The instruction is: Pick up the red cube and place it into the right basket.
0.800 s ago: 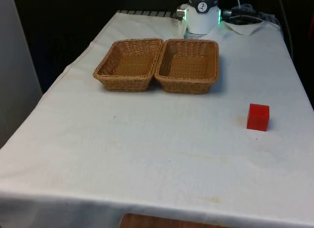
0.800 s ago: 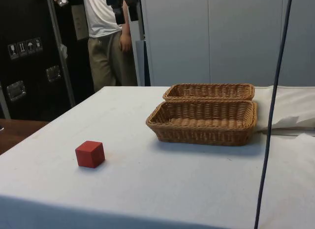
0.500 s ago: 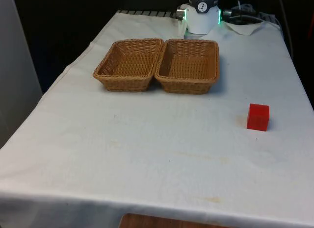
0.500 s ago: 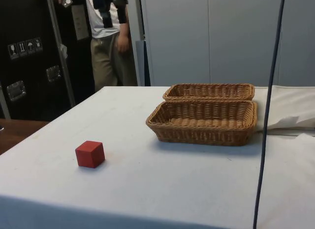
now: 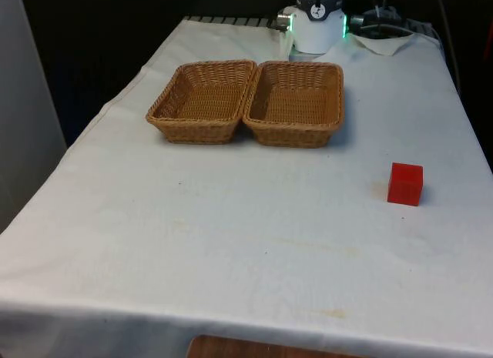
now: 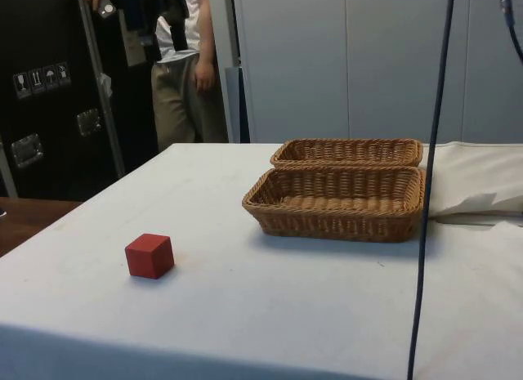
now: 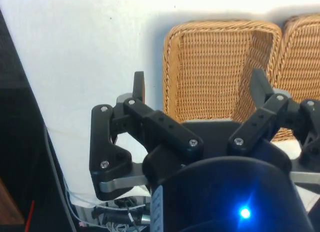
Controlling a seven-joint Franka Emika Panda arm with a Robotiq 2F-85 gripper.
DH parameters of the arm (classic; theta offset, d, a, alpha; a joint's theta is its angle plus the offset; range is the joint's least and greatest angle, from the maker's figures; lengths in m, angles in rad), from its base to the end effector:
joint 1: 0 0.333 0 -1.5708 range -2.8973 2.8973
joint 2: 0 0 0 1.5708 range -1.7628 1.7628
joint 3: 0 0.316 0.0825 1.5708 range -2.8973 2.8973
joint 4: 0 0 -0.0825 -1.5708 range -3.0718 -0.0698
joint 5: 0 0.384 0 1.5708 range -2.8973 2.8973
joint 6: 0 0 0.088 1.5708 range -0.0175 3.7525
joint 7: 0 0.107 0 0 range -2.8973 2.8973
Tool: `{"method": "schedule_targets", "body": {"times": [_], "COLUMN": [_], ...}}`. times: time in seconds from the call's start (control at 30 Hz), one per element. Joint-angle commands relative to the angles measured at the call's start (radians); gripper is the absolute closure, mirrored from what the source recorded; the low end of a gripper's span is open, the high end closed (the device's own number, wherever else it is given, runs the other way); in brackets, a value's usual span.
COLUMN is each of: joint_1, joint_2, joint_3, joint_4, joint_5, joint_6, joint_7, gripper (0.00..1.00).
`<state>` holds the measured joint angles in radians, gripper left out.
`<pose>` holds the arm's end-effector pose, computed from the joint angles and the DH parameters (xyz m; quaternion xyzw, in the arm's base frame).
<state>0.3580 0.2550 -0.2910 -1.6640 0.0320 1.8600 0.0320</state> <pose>0.6262 0.0593 0.4585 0.9994 0.0161 -0.0230 0.0223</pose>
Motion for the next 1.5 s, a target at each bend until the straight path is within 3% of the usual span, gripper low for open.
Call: {"method": "schedule_targets", "body": {"times": [0.0,0.03,0.1,0.3,0.33,0.57,0.6,0.77,0.9,1.17,1.23,1.27,1.47], "joint_1": [0.005,0.0,0.006,0.002,0.007,0.009,0.004,0.012,0.008,0.023,0.018,0.025,0.035], "joint_2": [0.006,0.002,0.015,0.04,0.048,0.089,0.078,0.122,0.13,0.24,0.245,0.26,0.321], "joint_3": [0.003,0.004,0.011,0.037,0.039,0.071,0.069,0.097,0.11,0.148,0.154,0.155,0.181], "joint_4": [-0.001,0.0,-0.001,0.0,0.004,0.008,0.002,0.018,0.018,0.094,0.098,0.108,0.152], "joint_5": [-0.005,0.0,-0.004,0.0,-0.003,-0.002,0.0,-0.001,0.0,-0.008,-0.006,-0.012,-0.037], "joint_6": [0.009,0.001,0.016,0.035,0.041,0.083,0.077,0.115,0.126,0.167,0.166,0.17,0.178], "joint_7": [0.015,0.006,0.026,0.051,0.063,0.102,0.091,0.129,0.134,0.188,0.185,0.198,0.242], "gripper": [0.0,0.0,0.0,0.0,0.0,0.0,0.0,0.0,0.0,0.0,0.0,0.0,0.0]}}
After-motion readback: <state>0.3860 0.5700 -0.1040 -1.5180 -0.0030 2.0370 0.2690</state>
